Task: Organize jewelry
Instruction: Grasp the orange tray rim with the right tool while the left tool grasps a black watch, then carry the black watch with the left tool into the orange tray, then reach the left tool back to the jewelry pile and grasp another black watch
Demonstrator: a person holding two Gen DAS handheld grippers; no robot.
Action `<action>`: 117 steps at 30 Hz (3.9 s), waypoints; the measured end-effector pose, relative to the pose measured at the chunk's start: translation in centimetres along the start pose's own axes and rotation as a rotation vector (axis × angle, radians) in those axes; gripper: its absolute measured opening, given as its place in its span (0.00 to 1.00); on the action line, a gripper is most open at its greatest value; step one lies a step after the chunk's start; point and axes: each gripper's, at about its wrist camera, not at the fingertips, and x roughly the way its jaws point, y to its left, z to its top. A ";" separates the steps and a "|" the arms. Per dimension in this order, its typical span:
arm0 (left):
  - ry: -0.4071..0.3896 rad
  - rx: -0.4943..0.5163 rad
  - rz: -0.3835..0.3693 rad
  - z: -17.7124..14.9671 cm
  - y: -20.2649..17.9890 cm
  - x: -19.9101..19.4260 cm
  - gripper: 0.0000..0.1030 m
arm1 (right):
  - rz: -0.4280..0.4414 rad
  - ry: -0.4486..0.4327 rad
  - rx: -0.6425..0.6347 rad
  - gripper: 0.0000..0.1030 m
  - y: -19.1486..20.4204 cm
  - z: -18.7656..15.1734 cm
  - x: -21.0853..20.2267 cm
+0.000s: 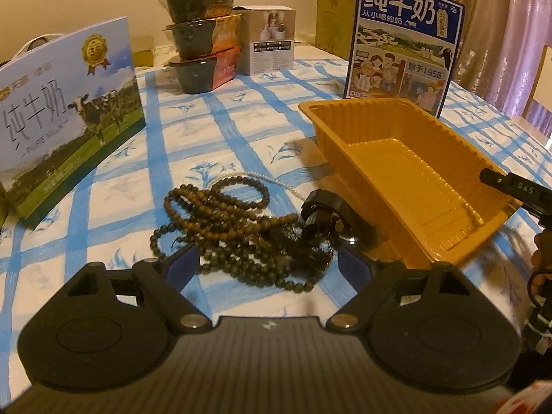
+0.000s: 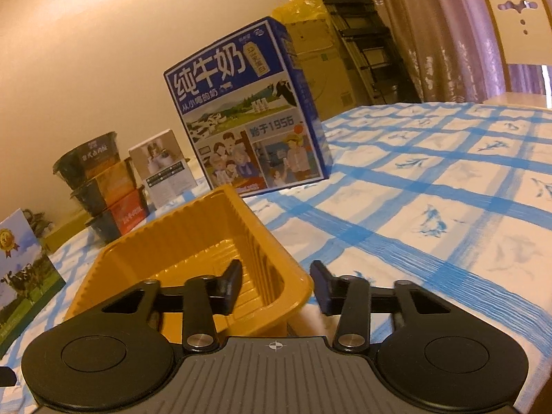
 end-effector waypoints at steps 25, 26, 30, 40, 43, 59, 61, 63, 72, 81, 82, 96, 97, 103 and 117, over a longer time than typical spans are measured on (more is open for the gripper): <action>-0.049 0.255 -0.070 0.8 -3.1 4.1 0.50 | -0.024 -0.061 -0.104 0.08 0.2 1.4 -3.0; -0.046 0.267 -0.077 0.9 -3.3 4.4 0.49 | -0.022 -0.062 -0.106 0.08 0.2 1.4 -3.2; -0.037 0.307 -0.089 1.2 -3.9 5.6 0.42 | -0.017 -0.064 -0.108 0.08 0.4 1.4 -3.3; 0.003 0.284 -0.123 1.1 -3.6 5.5 0.18 | -0.005 -0.066 -0.101 0.07 0.5 1.4 -3.6; 0.001 0.265 -0.122 1.1 -3.3 4.8 0.18 | 0.015 -0.068 -0.105 0.06 0.8 1.5 -3.8; -0.088 0.087 -0.200 3.0 -2.8 -1.6 0.18 | 0.043 -0.054 -0.124 0.06 1.7 1.3 -3.9; -0.098 0.092 -0.231 3.3 -4.1 -1.5 0.18 | 0.049 -0.050 -0.128 0.06 1.8 1.3 -3.8; -0.100 0.091 -0.259 3.5 -5.2 -1.1 0.18 | 0.058 -0.047 -0.134 0.06 2.1 1.3 -3.7; -0.043 0.089 -0.312 3.4 -9.1 2.1 0.18 | 0.073 -0.038 -0.146 0.06 2.4 1.4 -3.7; -0.011 0.070 -0.328 3.0 -9.9 3.2 0.19 | 0.059 -0.048 -0.156 0.06 2.2 1.5 -4.1; -0.015 0.074 -0.332 3.0 -9.8 2.9 0.21 | 0.054 -0.047 -0.159 0.06 2.1 1.5 -4.2; -0.042 0.002 -0.197 2.5 -2.9 -0.8 0.32 | 0.014 -0.057 -0.156 0.06 1.1 1.7 -4.9; -0.036 -0.004 -0.182 2.3 -2.2 -0.8 0.32 | 0.013 -0.056 -0.154 0.06 1.1 1.7 -4.9; 0.003 -0.015 -0.119 1.1 0.1 -0.3 0.32 | 0.001 -0.061 -0.157 0.06 0.9 1.8 -5.0; 0.024 0.017 -0.151 0.6 -1.4 0.9 0.35 | -0.050 -0.081 -0.145 0.07 -0.1 1.9 -5.3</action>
